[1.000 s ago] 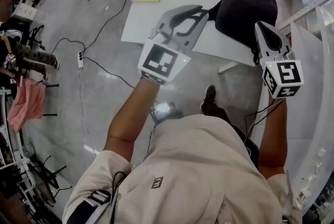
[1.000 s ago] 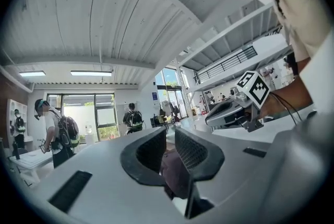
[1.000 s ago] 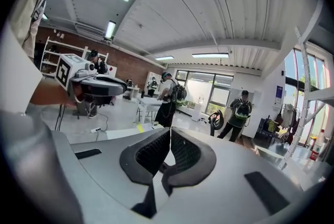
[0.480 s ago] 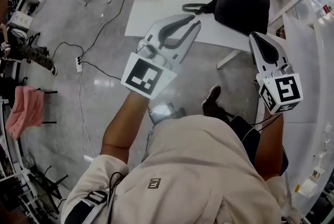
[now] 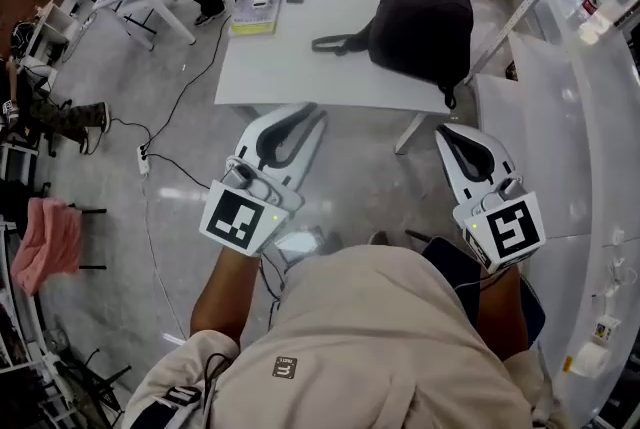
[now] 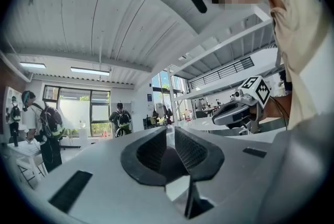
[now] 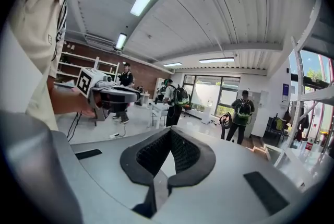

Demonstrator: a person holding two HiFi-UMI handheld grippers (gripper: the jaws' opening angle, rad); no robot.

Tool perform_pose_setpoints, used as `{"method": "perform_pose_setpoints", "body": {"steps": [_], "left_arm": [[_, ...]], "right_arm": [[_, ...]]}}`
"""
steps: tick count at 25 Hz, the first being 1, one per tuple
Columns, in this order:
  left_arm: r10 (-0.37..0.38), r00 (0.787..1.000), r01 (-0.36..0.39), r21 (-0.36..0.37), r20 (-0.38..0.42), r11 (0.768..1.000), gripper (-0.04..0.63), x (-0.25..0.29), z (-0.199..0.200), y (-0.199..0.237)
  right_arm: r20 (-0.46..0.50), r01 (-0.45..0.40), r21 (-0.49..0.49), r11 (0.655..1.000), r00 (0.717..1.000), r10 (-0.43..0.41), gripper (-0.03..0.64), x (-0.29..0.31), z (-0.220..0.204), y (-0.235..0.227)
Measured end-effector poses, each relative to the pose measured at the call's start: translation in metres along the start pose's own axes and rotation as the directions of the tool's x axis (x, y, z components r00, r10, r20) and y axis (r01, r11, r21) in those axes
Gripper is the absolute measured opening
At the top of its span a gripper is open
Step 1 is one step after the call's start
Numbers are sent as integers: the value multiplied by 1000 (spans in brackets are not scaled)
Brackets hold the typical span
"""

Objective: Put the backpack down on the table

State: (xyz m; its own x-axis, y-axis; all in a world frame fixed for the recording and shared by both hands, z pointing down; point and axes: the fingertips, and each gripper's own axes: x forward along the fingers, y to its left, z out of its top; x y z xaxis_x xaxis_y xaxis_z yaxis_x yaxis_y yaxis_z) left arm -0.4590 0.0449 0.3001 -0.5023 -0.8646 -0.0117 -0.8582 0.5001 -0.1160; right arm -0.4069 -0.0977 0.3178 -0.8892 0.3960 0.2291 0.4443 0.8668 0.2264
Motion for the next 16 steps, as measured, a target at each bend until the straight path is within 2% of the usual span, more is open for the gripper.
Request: {"method": "perform_pose_setpoints", "body": {"steps": [4, 12, 16], "left_arm": [[12, 999, -13, -16, -50, 1000, 57, 10, -14, -20], [47, 997, -48, 0, -58, 999, 57, 14, -11, -46], [65, 996, -66, -18, -65, 998, 57, 6, -8, -60]], "right_arm": [[-12, 1, 23, 1000, 1000, -1, 25, -22, -20, -16], [-25, 6, 59, 998, 1000, -5, 25, -49, -43, -30], [-38, -11, 69, 998, 999, 13, 25, -63, -51, -27]]}}
